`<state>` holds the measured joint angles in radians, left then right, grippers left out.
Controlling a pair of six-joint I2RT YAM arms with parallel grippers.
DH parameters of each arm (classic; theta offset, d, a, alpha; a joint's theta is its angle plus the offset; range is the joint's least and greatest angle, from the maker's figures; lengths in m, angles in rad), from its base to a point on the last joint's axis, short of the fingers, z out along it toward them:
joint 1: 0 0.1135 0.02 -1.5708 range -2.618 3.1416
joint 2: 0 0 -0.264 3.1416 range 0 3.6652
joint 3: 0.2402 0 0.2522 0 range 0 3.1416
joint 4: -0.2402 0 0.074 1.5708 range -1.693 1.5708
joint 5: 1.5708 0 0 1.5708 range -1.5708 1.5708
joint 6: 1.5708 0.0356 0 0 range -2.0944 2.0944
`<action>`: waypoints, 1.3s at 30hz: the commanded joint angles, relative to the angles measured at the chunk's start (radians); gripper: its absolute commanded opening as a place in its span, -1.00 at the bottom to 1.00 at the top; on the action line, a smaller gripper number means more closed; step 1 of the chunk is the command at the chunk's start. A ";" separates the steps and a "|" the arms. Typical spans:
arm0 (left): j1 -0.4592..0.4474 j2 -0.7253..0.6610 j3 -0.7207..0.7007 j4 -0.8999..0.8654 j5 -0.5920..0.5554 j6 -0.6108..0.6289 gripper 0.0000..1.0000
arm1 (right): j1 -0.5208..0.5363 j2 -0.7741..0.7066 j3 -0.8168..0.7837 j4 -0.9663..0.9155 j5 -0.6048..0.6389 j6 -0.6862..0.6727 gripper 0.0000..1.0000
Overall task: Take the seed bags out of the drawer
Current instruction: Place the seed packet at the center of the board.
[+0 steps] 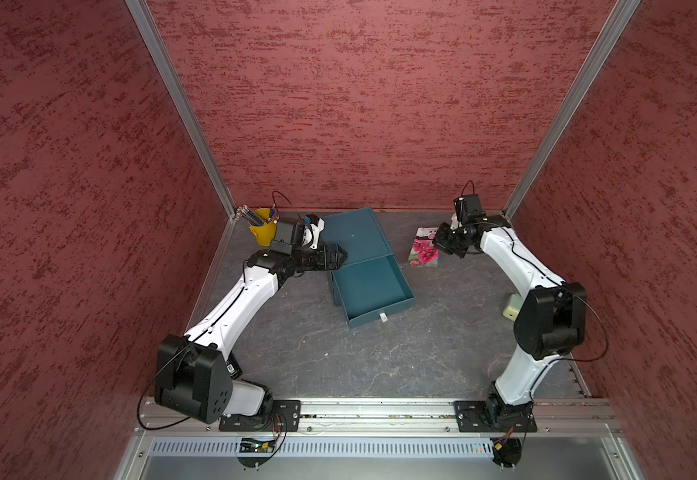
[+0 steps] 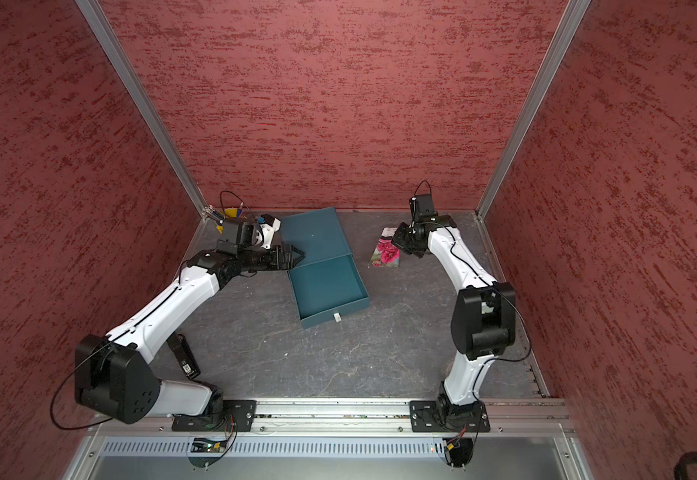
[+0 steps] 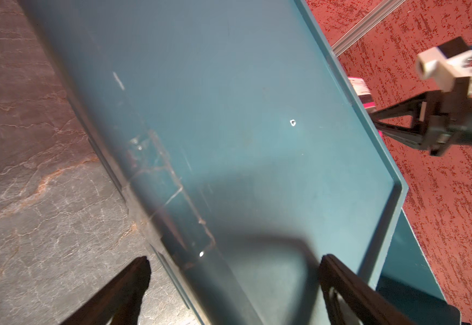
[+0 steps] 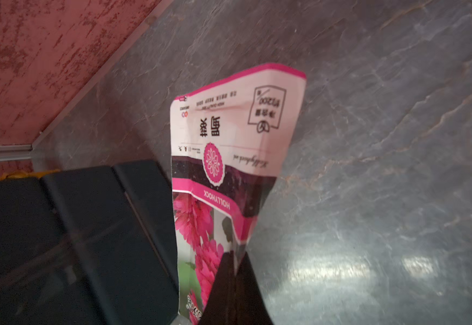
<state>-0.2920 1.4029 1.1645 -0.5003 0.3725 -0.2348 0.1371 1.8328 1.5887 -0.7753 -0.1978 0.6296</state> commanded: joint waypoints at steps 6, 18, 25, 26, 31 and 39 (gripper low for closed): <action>-0.004 0.026 0.018 -0.040 -0.019 0.029 0.94 | -0.048 0.181 0.057 0.096 0.042 0.023 -1.00; -0.001 0.039 0.037 -0.054 -0.017 0.042 0.94 | -0.062 0.289 0.073 0.079 0.042 0.015 -0.50; 0.001 0.045 0.041 -0.053 -0.018 0.042 0.94 | -0.062 0.229 0.017 0.099 0.039 0.012 -0.02; 0.001 0.047 0.041 -0.053 -0.018 0.042 0.94 | -0.062 0.218 0.012 0.097 0.039 0.009 0.03; 0.001 0.048 0.038 -0.052 -0.022 0.038 0.94 | -0.059 0.120 -0.035 0.097 0.032 -0.016 0.21; 0.004 0.048 0.043 -0.052 -0.026 0.035 0.94 | -0.013 -0.130 -0.185 0.078 -0.018 -0.059 0.41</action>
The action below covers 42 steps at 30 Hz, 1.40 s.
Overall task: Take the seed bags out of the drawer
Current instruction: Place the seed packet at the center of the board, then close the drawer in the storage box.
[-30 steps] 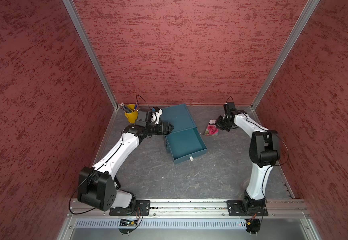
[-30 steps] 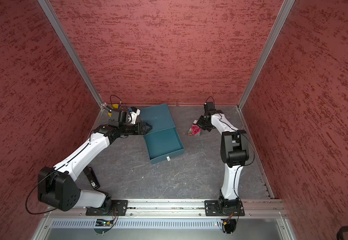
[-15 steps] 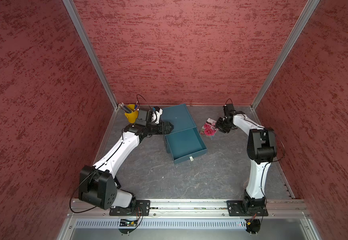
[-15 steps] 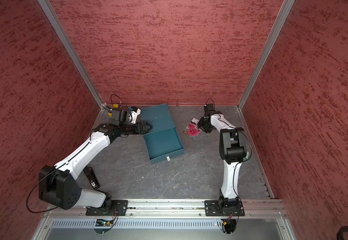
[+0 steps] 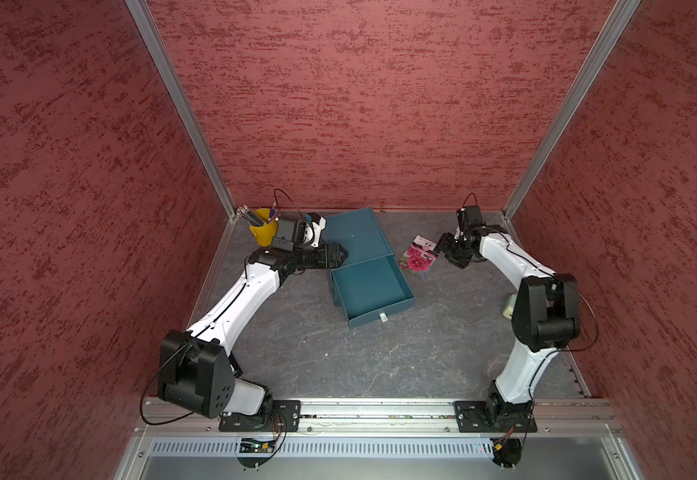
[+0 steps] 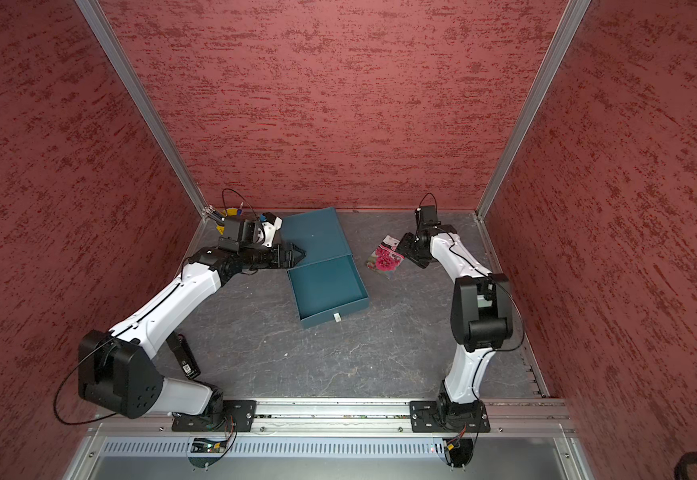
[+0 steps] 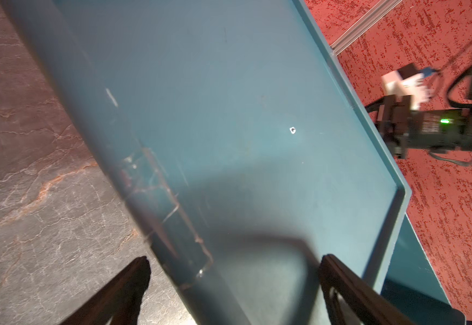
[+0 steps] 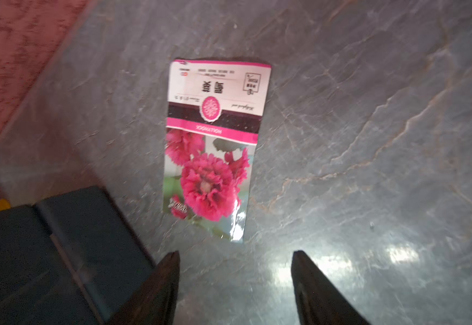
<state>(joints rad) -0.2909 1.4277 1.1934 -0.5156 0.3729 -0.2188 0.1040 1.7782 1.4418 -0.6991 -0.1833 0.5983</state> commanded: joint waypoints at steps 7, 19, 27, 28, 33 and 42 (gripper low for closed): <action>0.004 0.023 0.014 -0.037 -0.022 0.015 0.94 | 0.125 -0.315 -0.145 -0.074 -0.055 -0.072 0.62; 0.006 0.020 0.020 -0.046 -0.016 0.019 0.94 | 0.421 -0.708 -0.301 -0.203 0.032 -0.077 0.84; 0.006 0.022 0.020 -0.045 -0.016 0.014 0.94 | 0.687 -0.798 -0.427 -0.142 0.134 -0.054 0.84; 0.006 0.023 0.020 -0.045 -0.017 0.013 0.94 | 0.725 -0.793 -0.434 -0.131 0.164 -0.045 0.84; 0.006 0.024 0.021 -0.043 -0.017 0.012 0.94 | 0.860 -0.747 -0.464 -0.026 0.282 -0.023 0.70; 0.007 0.019 0.026 -0.055 -0.022 0.014 0.94 | 1.019 -0.624 -0.509 0.218 0.476 -0.037 0.58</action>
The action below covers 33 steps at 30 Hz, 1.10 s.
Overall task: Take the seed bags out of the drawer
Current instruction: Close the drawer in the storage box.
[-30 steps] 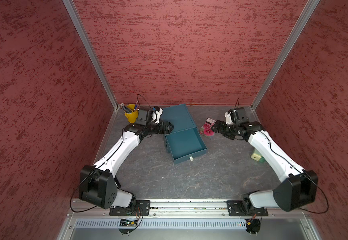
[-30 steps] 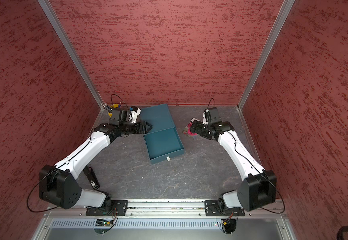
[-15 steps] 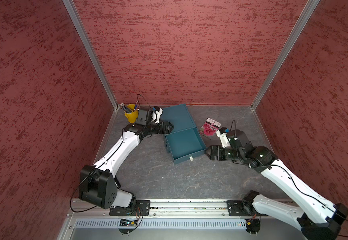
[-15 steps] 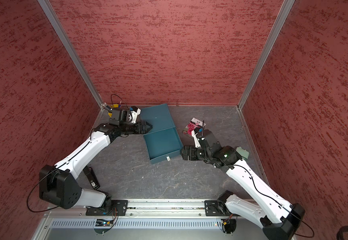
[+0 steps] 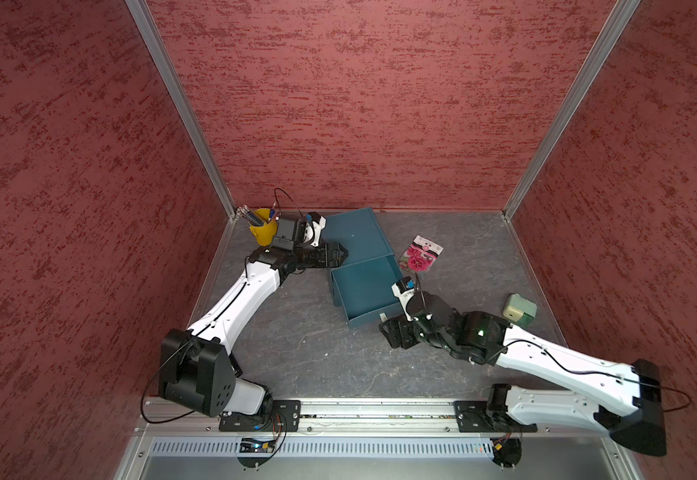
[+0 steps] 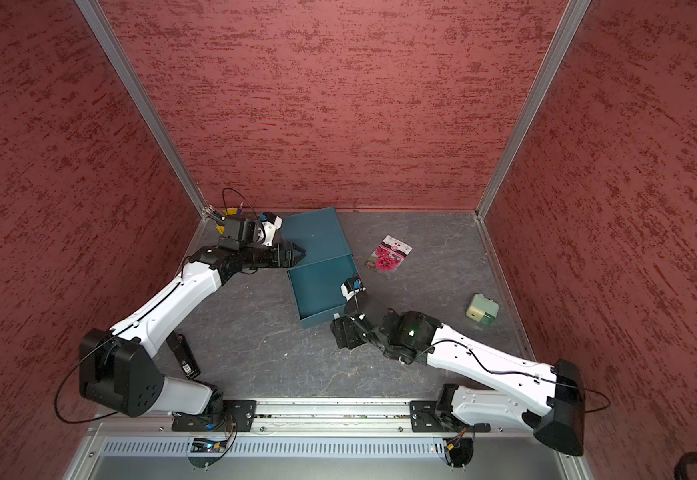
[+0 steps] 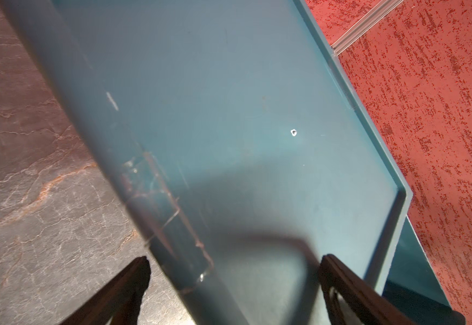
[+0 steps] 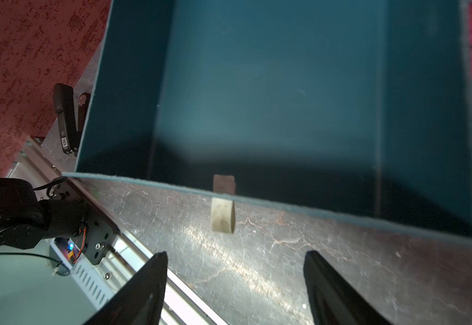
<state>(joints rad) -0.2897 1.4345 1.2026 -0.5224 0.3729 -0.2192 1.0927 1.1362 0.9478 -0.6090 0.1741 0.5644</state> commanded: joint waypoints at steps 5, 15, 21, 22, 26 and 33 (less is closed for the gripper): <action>0.009 0.009 0.018 -0.058 -0.020 0.020 0.94 | 0.056 0.051 -0.039 0.237 0.234 -0.007 0.53; 0.016 -0.003 0.015 -0.077 -0.011 0.030 0.94 | 0.055 0.120 -0.001 0.339 0.286 -0.085 0.50; 0.017 -0.011 0.012 -0.084 -0.008 0.034 0.94 | 0.039 0.170 0.027 0.398 0.291 -0.113 0.49; 0.017 -0.012 0.012 -0.086 -0.008 0.035 0.94 | 0.031 0.179 0.033 0.406 0.292 -0.117 0.48; 0.021 -0.019 0.008 -0.090 -0.006 0.039 0.94 | -0.004 0.207 0.053 0.450 0.270 -0.133 0.48; 0.024 -0.025 -0.005 -0.085 0.001 0.041 0.94 | -0.055 0.283 0.100 0.514 0.219 -0.147 0.48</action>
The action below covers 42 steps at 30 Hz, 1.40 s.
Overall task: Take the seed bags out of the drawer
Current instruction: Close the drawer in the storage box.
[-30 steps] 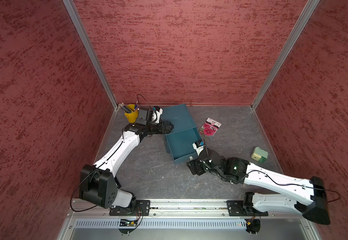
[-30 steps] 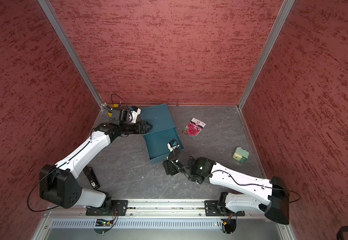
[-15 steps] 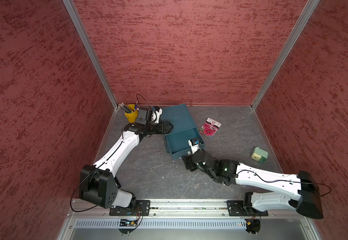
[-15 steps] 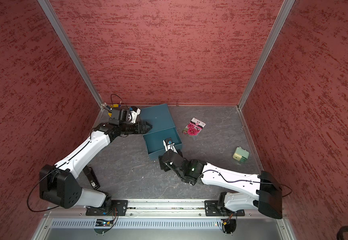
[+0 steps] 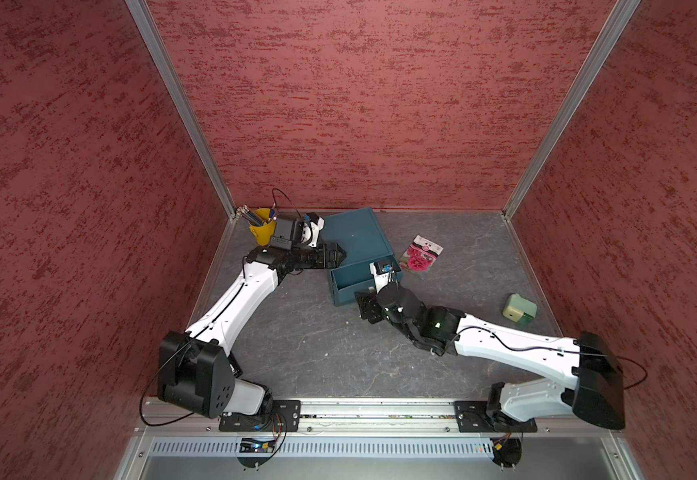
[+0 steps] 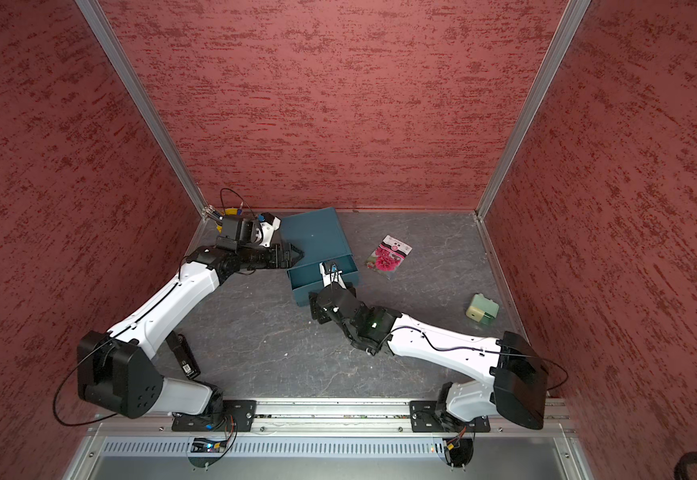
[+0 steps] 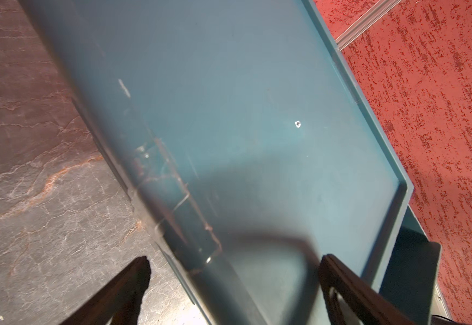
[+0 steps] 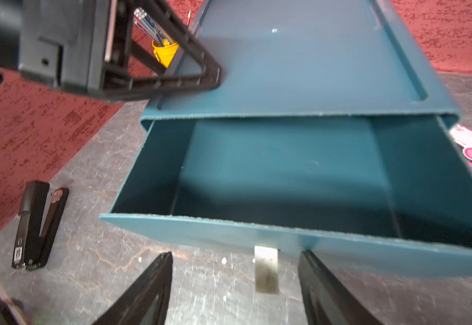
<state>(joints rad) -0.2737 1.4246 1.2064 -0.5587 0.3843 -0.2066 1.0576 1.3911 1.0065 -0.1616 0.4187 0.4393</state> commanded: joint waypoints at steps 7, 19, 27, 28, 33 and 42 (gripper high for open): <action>0.013 -0.021 -0.018 -0.043 -0.001 0.026 0.94 | -0.055 0.102 0.080 0.113 -0.067 -0.022 0.48; 0.018 -0.021 -0.022 -0.040 0.010 0.027 0.94 | -0.094 0.185 0.117 0.154 -0.092 0.001 0.48; 0.018 -0.024 -0.023 -0.044 0.013 0.022 0.94 | -0.123 0.213 0.132 0.171 -0.108 0.010 0.50; 0.019 -0.024 -0.022 -0.044 0.014 0.022 0.94 | -0.125 0.216 0.133 0.171 -0.110 0.010 0.50; 0.018 -0.029 -0.023 -0.047 0.013 0.020 0.94 | -0.133 0.230 0.144 0.175 -0.129 0.009 0.51; 0.018 -0.029 -0.025 -0.046 0.006 0.017 0.93 | -0.133 0.131 0.058 0.114 -0.190 0.113 0.57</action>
<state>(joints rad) -0.2626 1.4136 1.2003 -0.5690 0.3962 -0.2043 0.9344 1.5856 1.0931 -0.0368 0.2676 0.4938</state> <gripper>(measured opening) 0.968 0.782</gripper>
